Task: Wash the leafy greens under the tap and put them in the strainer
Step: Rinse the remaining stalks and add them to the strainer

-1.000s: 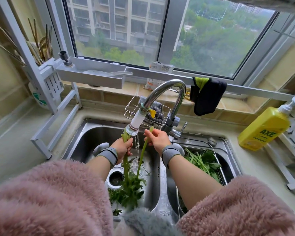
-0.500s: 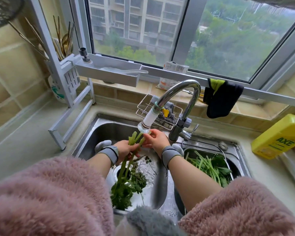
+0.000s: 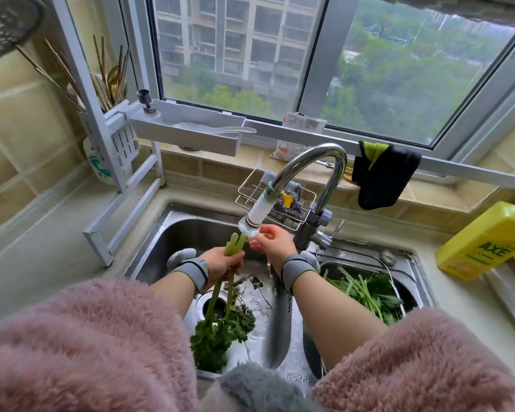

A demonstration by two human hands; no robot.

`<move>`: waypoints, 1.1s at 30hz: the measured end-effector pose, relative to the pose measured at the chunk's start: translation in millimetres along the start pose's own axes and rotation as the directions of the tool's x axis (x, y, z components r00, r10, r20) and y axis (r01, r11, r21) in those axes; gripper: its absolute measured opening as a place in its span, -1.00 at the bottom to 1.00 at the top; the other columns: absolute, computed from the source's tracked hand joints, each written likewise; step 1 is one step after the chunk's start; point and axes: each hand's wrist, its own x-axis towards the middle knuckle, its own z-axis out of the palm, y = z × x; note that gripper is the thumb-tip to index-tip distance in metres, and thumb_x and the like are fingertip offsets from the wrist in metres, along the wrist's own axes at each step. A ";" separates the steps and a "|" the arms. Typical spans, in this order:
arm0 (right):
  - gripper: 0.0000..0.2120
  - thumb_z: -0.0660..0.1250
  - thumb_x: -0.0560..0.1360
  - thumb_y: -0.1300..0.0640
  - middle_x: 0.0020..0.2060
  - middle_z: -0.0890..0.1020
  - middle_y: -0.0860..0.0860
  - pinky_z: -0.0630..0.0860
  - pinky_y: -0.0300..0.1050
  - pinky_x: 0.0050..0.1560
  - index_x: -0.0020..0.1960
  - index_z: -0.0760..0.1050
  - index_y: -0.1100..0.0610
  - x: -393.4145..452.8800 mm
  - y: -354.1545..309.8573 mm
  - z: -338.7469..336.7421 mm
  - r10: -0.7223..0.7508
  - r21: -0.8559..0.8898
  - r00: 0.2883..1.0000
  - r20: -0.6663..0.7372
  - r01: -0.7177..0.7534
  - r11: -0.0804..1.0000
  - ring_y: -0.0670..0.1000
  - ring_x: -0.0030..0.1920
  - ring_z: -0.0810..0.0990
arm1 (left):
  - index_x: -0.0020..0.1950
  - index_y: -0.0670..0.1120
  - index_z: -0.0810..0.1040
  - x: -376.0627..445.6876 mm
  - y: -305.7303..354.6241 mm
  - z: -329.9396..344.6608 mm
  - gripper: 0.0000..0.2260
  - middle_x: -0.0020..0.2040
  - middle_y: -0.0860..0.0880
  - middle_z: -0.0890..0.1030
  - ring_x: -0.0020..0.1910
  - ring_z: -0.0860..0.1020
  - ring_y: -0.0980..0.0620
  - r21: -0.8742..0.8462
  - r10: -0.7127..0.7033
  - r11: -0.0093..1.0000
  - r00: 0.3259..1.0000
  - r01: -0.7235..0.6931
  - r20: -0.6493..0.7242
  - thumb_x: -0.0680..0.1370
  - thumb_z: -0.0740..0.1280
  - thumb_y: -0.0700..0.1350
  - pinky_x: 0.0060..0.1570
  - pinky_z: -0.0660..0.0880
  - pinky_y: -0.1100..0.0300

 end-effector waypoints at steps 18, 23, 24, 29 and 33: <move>-0.78 0.26 0.55 0.10 -0.13 0.50 -0.01 0.39 -0.20 -0.17 0.18 0.38 0.06 -5.9 18.1 6.7 0.086 -0.563 0.961 0.262 0.080 0.823 -0.03 -0.17 0.47 | -0.34 -0.13 0.32 26.0 56.3 -10.8 -0.61 -0.57 0.03 0.42 -0.42 0.40 0.04 -0.609 0.055 0.762 0.959 -0.221 -0.279 0.59 0.13 0.08 -0.06 0.45 0.11; -0.88 0.15 0.60 0.09 -0.04 0.61 0.09 0.35 -0.15 -0.05 0.06 0.40 0.12 2.7 17.5 -7.8 0.043 -0.622 0.969 0.244 0.123 0.773 -0.02 -0.09 0.48 | -0.35 -0.11 0.22 23.7 77.7 -18.7 -0.62 -0.69 0.06 0.29 -0.65 0.36 0.12 -0.658 0.115 0.669 0.923 -0.345 -0.366 0.64 0.05 0.01 -0.24 0.38 0.16; -0.91 0.19 0.59 0.11 -0.01 0.63 0.07 0.36 -0.16 -0.03 0.06 0.39 0.10 2.9 16.4 -8.9 0.045 -0.626 0.963 0.265 0.136 0.768 -0.03 -0.07 0.49 | -0.35 -0.11 0.22 23.3 80.1 -20.2 -0.62 -0.69 0.06 0.29 -0.65 0.35 0.12 -0.672 0.114 0.648 0.917 -0.359 -0.381 0.64 0.06 0.01 -0.27 0.37 0.16; -0.83 0.26 0.55 0.14 -0.07 0.57 0.04 0.42 -0.16 0.03 0.13 0.48 0.14 8.7 15.5 -6.5 0.013 -0.538 0.956 0.294 0.154 0.829 -0.02 -0.07 0.52 | -0.34 -0.11 0.27 24.1 93.2 -26.6 -0.64 -0.68 0.06 0.29 -0.59 0.31 0.10 -0.709 0.114 0.580 0.901 -0.402 -0.418 0.62 0.10 0.00 -0.29 0.40 0.16; -0.81 0.16 0.60 0.07 -0.29 0.47 -0.10 0.37 -0.14 -0.11 -0.18 0.38 0.03 14.4 18.4 2.6 0.001 -0.449 0.970 0.241 0.110 0.887 -0.01 -0.21 0.45 | -0.32 -0.08 0.32 25.8 96.8 -34.1 -0.67 -0.66 0.06 0.28 -0.58 0.30 0.10 -0.720 0.130 0.551 0.896 -0.422 -0.425 0.62 0.11 -0.01 -0.27 0.41 0.16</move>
